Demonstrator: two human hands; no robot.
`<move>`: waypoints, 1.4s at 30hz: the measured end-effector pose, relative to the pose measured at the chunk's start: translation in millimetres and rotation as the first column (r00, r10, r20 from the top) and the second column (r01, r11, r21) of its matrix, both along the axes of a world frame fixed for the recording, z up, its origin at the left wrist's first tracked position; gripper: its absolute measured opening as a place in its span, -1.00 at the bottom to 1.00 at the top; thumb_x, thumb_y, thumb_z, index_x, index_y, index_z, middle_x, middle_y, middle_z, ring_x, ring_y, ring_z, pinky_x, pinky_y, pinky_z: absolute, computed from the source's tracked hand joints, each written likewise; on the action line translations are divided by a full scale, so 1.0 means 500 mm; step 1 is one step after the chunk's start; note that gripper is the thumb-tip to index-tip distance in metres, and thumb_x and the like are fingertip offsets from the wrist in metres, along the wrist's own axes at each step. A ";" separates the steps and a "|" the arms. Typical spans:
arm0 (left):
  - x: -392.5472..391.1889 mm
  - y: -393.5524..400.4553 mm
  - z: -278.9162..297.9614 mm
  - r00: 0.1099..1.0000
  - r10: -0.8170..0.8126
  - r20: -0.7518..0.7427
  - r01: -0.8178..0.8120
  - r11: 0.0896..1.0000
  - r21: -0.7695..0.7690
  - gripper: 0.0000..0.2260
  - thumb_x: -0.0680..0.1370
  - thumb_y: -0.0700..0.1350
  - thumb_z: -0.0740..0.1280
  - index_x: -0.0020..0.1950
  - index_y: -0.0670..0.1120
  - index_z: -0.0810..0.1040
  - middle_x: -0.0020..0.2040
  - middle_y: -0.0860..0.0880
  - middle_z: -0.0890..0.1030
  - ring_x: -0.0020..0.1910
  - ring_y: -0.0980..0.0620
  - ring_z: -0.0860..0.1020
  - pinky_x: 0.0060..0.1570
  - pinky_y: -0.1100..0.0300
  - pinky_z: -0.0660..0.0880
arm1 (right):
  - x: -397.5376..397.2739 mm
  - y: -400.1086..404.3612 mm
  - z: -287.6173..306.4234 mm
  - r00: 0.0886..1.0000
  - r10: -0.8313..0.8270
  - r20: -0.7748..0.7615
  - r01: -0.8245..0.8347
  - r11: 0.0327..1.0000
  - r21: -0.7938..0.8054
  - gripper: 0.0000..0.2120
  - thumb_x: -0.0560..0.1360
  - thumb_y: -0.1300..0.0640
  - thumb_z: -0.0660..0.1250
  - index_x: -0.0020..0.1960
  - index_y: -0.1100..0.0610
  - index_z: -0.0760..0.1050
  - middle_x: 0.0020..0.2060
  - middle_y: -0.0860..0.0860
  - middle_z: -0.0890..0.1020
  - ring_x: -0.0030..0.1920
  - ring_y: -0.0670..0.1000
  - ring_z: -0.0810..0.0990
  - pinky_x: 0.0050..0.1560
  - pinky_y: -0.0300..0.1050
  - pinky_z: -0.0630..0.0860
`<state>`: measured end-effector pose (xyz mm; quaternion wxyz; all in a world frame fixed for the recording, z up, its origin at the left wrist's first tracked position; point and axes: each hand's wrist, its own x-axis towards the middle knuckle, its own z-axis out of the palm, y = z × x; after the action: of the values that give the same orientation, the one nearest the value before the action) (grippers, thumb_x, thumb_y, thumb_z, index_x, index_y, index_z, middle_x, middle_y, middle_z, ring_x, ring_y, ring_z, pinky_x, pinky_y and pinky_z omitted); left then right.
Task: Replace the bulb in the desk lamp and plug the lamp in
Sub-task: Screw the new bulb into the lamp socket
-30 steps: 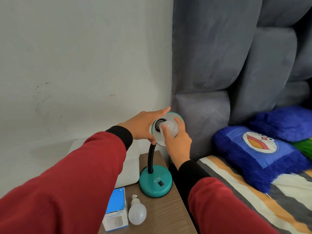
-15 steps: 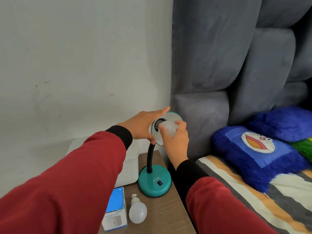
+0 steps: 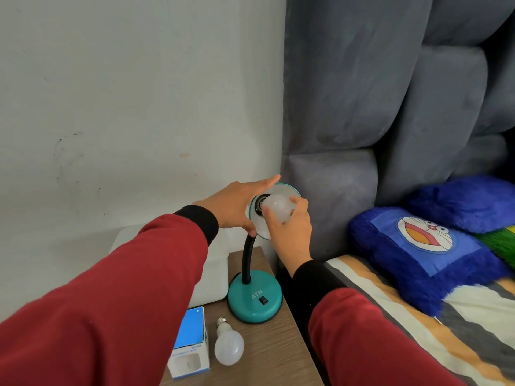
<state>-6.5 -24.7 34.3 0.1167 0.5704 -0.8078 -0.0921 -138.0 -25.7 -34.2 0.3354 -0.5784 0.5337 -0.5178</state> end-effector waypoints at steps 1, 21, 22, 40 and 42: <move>0.000 -0.001 -0.001 1.000 0.001 -0.008 -0.001 1.000 0.003 0.08 0.29 -0.22 0.58 0.56 0.13 -0.07 0.50 0.03 0.29 0.44 0.02 0.31 0.28 0.33 0.21 | 0.003 0.000 0.001 1.000 0.019 0.003 -0.019 1.000 -0.022 -0.45 0.48 -0.02 0.37 0.40 -0.01 0.26 0.26 0.11 0.40 0.22 0.11 0.47 0.14 -0.13 0.47; 0.002 -0.002 -0.005 1.000 -0.004 -0.011 0.004 1.000 -0.004 0.06 0.30 -0.19 0.58 0.56 0.14 -0.08 0.52 0.06 0.26 0.46 0.04 0.29 0.24 0.36 0.19 | 0.004 0.003 0.000 0.995 0.095 -0.034 -0.095 0.996 0.002 -0.45 0.47 0.01 0.38 0.42 -0.11 0.30 0.23 0.06 0.37 0.18 -0.02 0.42 0.21 -0.15 0.44; 0.003 -0.002 -0.004 1.000 -0.004 -0.007 0.004 1.000 -0.006 0.06 0.30 -0.19 0.58 0.56 0.14 -0.08 0.52 0.06 0.24 0.47 0.04 0.27 0.26 0.35 0.18 | 0.002 0.004 0.002 0.993 0.107 -0.058 -0.106 0.994 0.017 -0.40 0.46 0.10 0.38 0.45 -0.08 0.26 0.26 0.06 0.36 0.19 -0.02 0.39 0.17 -0.24 0.36; 0.002 0.002 -0.003 1.000 -0.005 -0.012 0.005 1.000 -0.011 0.06 0.30 -0.20 0.58 0.56 0.13 -0.06 0.52 0.05 0.24 0.48 0.04 0.26 0.27 0.36 0.15 | -0.001 0.004 0.000 0.994 0.086 -0.064 -0.084 0.996 0.044 -0.39 0.44 0.09 0.40 0.43 0.06 0.26 0.30 0.11 0.43 0.28 0.06 0.44 0.08 -0.28 0.31; 0.002 0.004 -0.002 1.000 -0.002 -0.009 0.002 1.000 -0.009 0.06 0.30 -0.20 0.58 0.56 0.12 -0.06 0.52 0.04 0.25 0.47 0.03 0.26 0.33 0.30 0.19 | 0.001 0.003 -0.002 0.998 0.057 -0.018 -0.056 0.996 0.072 -0.37 0.45 -0.05 0.40 0.43 0.09 0.25 0.26 0.13 0.51 0.24 0.08 0.52 0.02 -0.26 0.39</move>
<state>-5.6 -22.9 33.3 0.1226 0.5687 -0.8082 -0.0912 -137.4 -24.0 -35.1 0.3650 -0.5860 0.5387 -0.4828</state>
